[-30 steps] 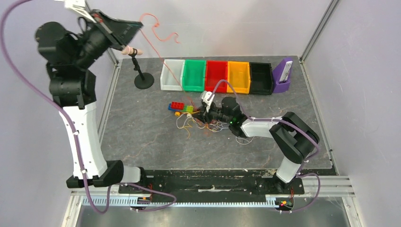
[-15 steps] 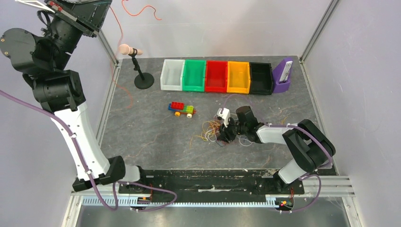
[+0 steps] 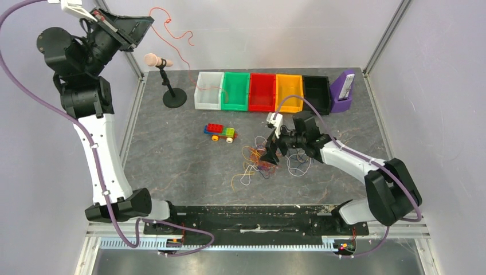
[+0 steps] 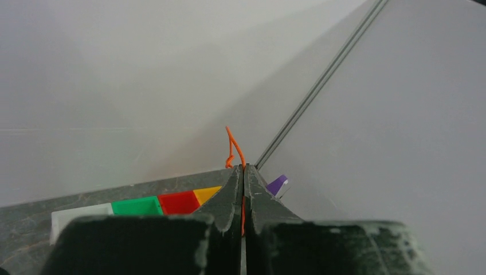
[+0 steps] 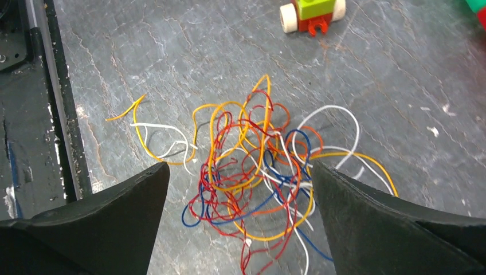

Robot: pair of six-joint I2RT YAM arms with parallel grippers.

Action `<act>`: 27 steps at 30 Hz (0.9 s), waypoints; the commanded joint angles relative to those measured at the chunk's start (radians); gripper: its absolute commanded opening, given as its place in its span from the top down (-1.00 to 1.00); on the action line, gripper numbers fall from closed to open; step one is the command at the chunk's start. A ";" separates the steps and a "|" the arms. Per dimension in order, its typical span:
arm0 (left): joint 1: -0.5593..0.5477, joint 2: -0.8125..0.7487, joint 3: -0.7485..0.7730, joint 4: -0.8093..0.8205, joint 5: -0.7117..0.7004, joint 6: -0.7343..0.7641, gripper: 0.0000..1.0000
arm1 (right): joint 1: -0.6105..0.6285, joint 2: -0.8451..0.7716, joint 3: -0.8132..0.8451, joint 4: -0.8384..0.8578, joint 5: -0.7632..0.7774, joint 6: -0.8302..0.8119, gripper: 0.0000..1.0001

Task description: Untangle the cables

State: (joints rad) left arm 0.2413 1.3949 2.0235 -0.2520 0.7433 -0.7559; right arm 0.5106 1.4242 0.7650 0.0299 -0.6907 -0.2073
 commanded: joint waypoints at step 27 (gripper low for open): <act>-0.259 0.358 0.111 -0.032 -0.383 0.471 0.96 | -0.236 -0.150 -0.021 -0.198 -0.022 -0.003 -0.96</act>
State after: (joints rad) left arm -0.0174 1.7061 2.0472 -0.3256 0.4007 -0.3462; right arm 0.2859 1.2911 0.7528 -0.1753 -0.7029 -0.1921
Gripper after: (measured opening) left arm 0.029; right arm 0.979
